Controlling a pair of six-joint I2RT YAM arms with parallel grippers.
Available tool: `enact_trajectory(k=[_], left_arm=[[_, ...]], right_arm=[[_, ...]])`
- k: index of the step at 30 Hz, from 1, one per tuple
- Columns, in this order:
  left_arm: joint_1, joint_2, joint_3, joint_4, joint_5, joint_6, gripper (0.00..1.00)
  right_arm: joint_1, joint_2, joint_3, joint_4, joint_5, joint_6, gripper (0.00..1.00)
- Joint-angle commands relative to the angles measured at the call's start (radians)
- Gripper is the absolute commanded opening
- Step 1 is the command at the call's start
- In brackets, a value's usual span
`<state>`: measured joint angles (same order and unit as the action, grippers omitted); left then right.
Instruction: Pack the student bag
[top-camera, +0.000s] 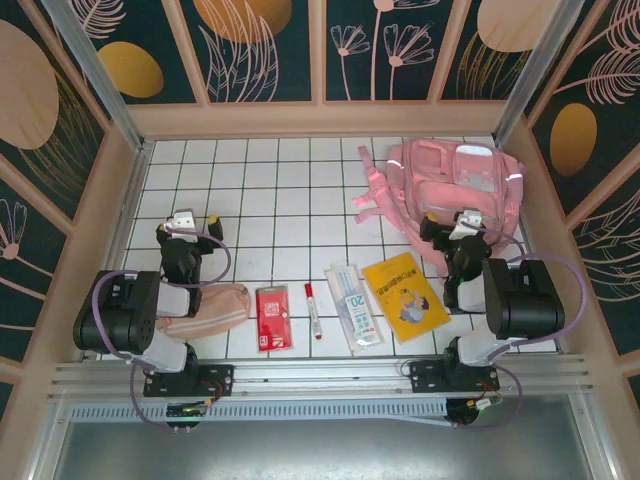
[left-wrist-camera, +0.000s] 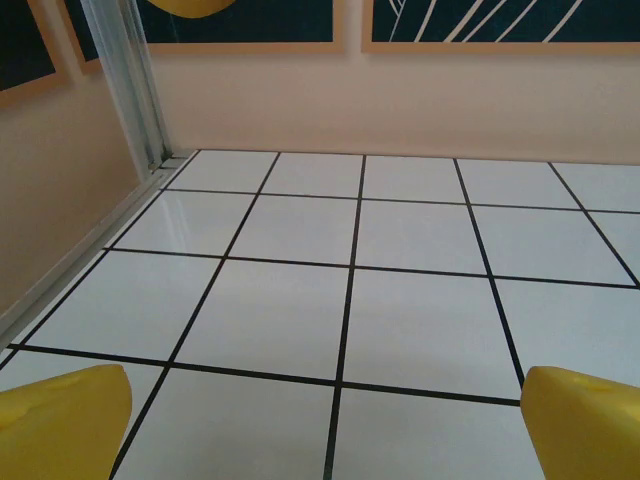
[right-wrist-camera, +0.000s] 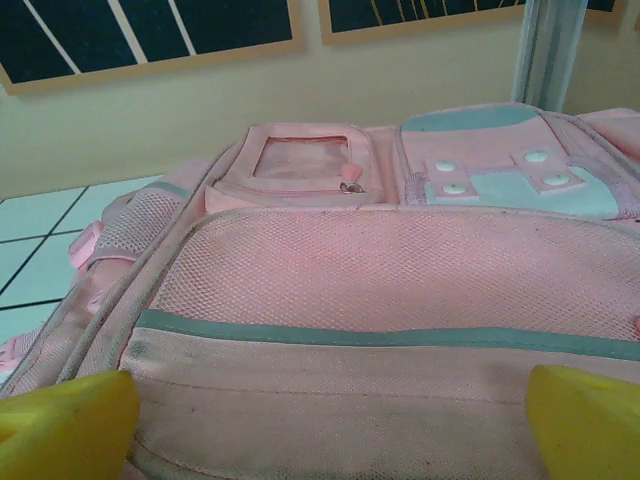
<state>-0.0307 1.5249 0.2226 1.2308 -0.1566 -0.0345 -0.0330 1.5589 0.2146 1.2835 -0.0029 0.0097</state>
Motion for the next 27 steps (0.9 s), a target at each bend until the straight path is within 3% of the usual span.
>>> enact_trajectory(k=[1,27], left_arm=[[0.005,-0.007,0.006,0.058,0.019,-0.018,0.99],[0.005,-0.002,0.014,0.046,-0.018,-0.035,0.99]], right_arm=[[0.000,0.002,0.011,0.026,-0.016,0.006,0.99],[0.000,0.002,0.010,0.026,-0.016,0.006,0.99]])
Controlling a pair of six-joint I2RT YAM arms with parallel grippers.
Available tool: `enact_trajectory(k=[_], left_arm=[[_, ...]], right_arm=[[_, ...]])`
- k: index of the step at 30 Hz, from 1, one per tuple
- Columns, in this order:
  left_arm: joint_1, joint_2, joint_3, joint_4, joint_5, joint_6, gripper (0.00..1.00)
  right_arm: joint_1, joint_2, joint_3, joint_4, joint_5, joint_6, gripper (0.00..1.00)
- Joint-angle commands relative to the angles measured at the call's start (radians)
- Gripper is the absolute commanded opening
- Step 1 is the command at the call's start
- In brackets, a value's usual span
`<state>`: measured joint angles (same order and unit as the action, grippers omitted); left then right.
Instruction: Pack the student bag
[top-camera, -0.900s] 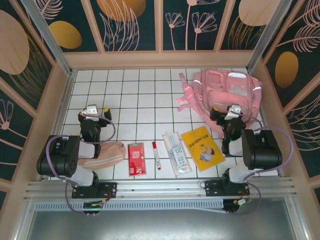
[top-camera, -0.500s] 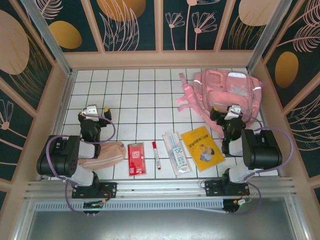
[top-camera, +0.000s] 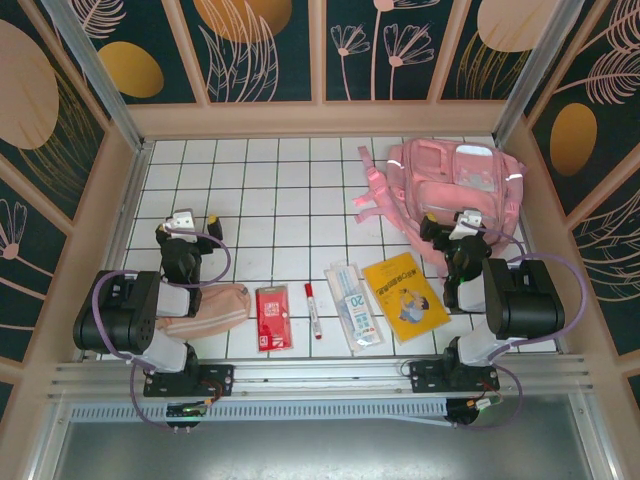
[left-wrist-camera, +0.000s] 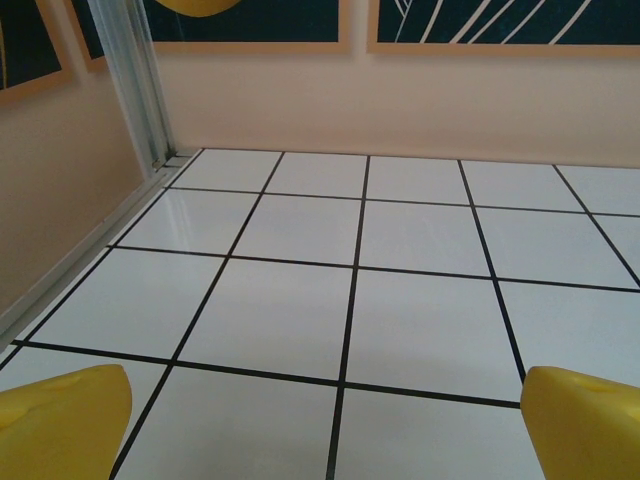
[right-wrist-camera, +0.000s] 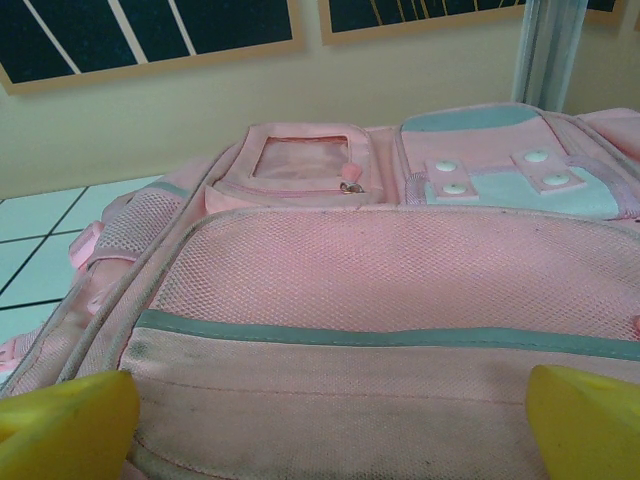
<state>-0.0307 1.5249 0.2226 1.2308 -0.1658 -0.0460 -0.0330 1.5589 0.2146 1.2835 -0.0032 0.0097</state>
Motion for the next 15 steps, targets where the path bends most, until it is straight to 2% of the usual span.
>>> enact_trajectory(k=[1,10,11,12,13,15], left_arm=[[0.005,-0.005,0.014,0.047,-0.009,-0.025,0.99],[0.005,-0.028,0.020,0.034,0.003,-0.016,0.99],[0.004,-0.067,0.044,-0.054,0.050,0.003,0.99],[0.002,-0.129,0.109,-0.227,0.092,0.009,0.99],[-0.001,-0.173,0.185,-0.408,0.081,-0.036,0.99],[-0.002,-0.235,0.266,-0.586,0.088,-0.146,0.99]], right_arm=[[-0.001,0.002,0.011,0.027,-0.016,0.006,0.99],[-0.001,-0.039,0.016,-0.011,-0.013,0.010,0.99],[0.001,-0.083,0.026,-0.061,-0.009,0.007,0.99],[0.003,-0.149,0.042,-0.148,-0.001,0.006,0.99],[0.003,-0.216,0.069,-0.252,0.011,0.026,0.99],[-0.004,-0.335,0.140,-0.483,0.082,0.172,0.99]])
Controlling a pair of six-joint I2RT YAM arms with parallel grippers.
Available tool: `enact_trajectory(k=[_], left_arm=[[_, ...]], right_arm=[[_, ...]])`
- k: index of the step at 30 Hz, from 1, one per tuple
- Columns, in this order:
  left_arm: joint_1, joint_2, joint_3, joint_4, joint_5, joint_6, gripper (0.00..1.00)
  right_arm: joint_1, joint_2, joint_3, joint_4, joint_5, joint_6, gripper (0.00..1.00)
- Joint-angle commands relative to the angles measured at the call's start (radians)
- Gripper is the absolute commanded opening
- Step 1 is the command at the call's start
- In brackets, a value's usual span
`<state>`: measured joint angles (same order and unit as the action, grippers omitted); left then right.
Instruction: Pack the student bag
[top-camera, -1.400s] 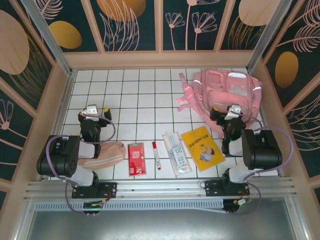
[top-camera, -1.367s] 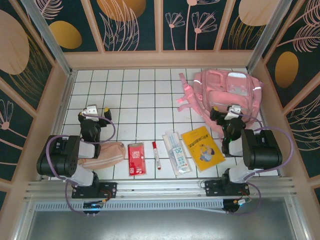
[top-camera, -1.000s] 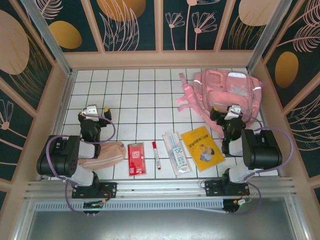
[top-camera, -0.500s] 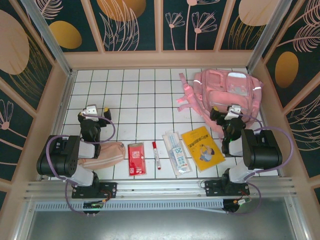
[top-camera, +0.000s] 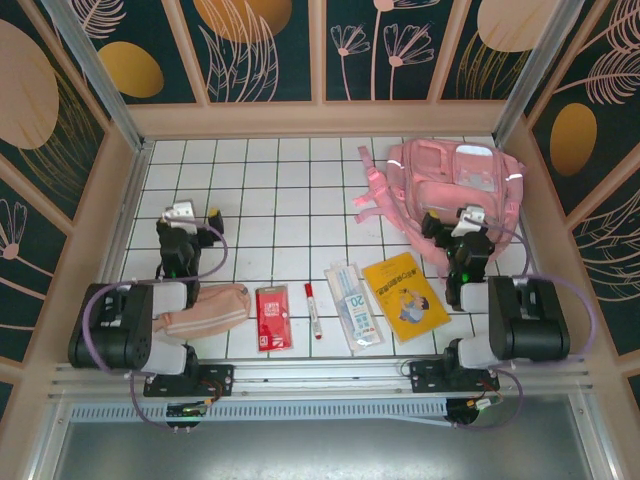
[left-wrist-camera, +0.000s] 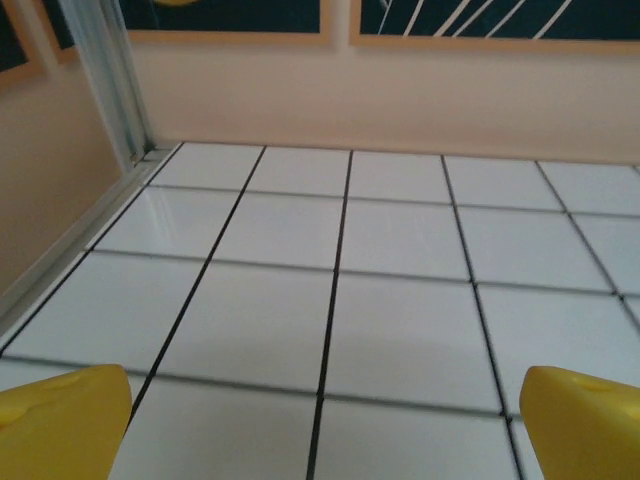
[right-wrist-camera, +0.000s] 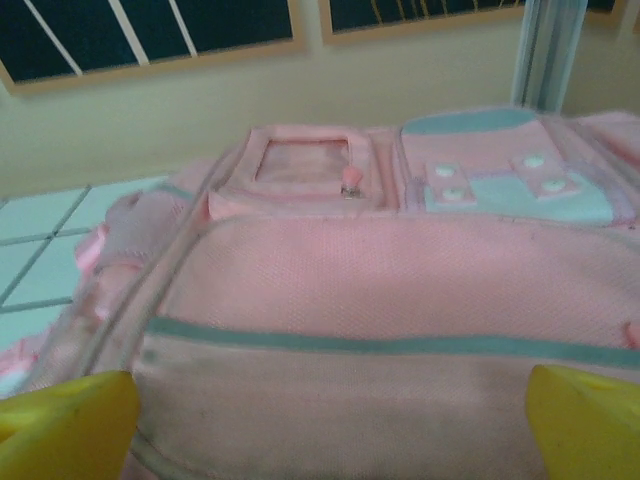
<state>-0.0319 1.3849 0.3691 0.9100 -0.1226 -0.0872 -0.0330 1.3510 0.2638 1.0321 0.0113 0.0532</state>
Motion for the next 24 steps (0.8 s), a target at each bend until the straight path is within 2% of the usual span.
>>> enact_trajectory(k=[1,4,6,9,12,15,16,19,24], left_arm=[[0.000,-0.136,0.144,-0.315,0.110,-0.133,0.99],[-0.006,-0.208,0.252,-0.512,0.214,-0.281,0.99],[-0.006,-0.217,0.308,-0.610,0.275,-0.300,0.99],[-0.036,-0.238,0.304,-0.620,0.371,-0.259,0.99],[-0.109,-0.224,0.307,-0.644,0.383,-0.204,0.99],[-0.170,-0.183,0.322,-0.681,0.392,-0.192,0.99],[-0.179,-0.176,0.315,-0.673,0.405,-0.214,0.99],[-0.220,-0.169,0.280,-0.632,0.435,-0.260,0.99],[-0.323,-0.128,0.264,-0.633,0.441,-0.309,0.97]], right_arm=[[-0.006,-0.173,0.149,-0.389,0.089,0.193,0.99],[-0.007,-0.221,0.348,-0.834,0.185,0.323,0.97],[-0.011,-0.196,0.433,-0.991,0.215,0.350,0.96],[-0.015,-0.116,0.521,-1.013,0.038,0.242,0.90],[-0.037,0.047,0.681,-1.161,0.010,0.276,0.91],[-0.063,0.173,0.755,-1.219,-0.164,0.291,0.87],[-0.050,0.201,0.769,-1.232,-0.183,0.275,0.88],[0.010,0.238,0.773,-1.253,-0.167,0.211,0.88],[0.124,0.279,0.810,-1.313,-0.048,0.119,0.88]])
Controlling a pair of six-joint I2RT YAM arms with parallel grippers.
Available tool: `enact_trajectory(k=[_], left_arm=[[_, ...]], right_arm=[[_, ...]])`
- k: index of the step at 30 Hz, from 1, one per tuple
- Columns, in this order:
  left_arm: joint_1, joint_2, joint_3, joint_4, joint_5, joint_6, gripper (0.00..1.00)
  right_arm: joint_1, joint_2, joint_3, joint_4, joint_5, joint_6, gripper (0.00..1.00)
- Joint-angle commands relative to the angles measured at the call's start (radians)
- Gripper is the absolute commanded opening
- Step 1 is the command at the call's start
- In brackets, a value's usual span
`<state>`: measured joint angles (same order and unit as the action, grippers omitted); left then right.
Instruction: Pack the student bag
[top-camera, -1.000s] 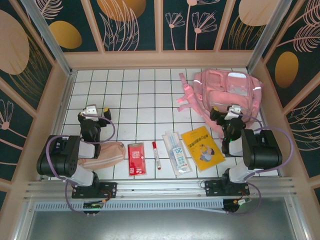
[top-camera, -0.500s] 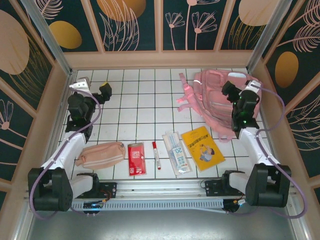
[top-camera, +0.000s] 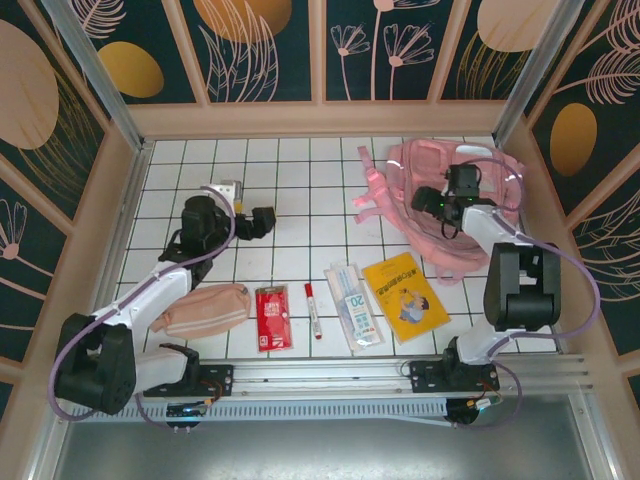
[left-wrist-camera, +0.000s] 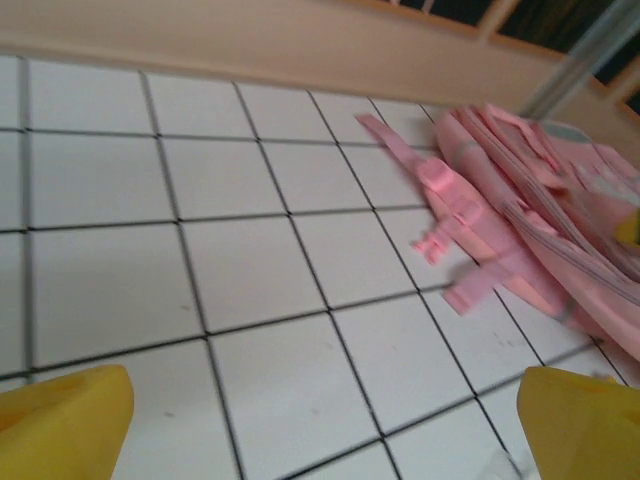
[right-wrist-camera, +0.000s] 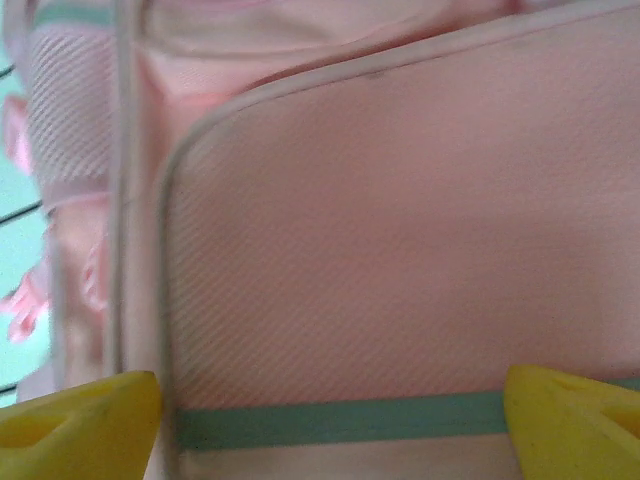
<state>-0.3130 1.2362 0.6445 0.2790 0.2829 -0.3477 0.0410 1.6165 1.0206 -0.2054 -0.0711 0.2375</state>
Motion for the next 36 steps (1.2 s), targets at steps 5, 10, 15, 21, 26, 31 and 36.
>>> enact_trajectory(k=[5,10,15,21,26,31,36], left_arm=[[-0.101,0.053,-0.020,0.021,0.032,-0.106,0.96],[-0.122,0.076,-0.005,0.025,0.030,-0.146,0.95],[-0.127,0.089,0.017,0.031,0.053,-0.260,0.94],[-0.125,0.146,0.116,-0.053,0.059,-0.342,0.98],[-0.114,0.219,0.198,-0.167,0.052,-0.343,0.99],[-0.079,0.201,0.172,-0.206,0.065,-0.378,0.99],[-0.055,0.247,0.177,-0.276,0.015,-0.364,0.99]], right_arm=[[0.106,0.123,0.120,-0.118,0.255,-0.127,0.84],[0.158,0.213,0.169,-0.121,0.401,-0.182,0.37],[0.184,0.208,0.347,-0.148,0.200,-0.180,0.00],[0.285,0.261,0.576,-0.110,-0.033,0.180,0.00],[0.431,0.361,0.612,0.191,-0.288,0.405,0.25],[0.397,0.309,0.529,0.398,-0.477,0.533,0.56],[0.245,0.147,0.352,0.216,-0.401,0.276,0.57]])
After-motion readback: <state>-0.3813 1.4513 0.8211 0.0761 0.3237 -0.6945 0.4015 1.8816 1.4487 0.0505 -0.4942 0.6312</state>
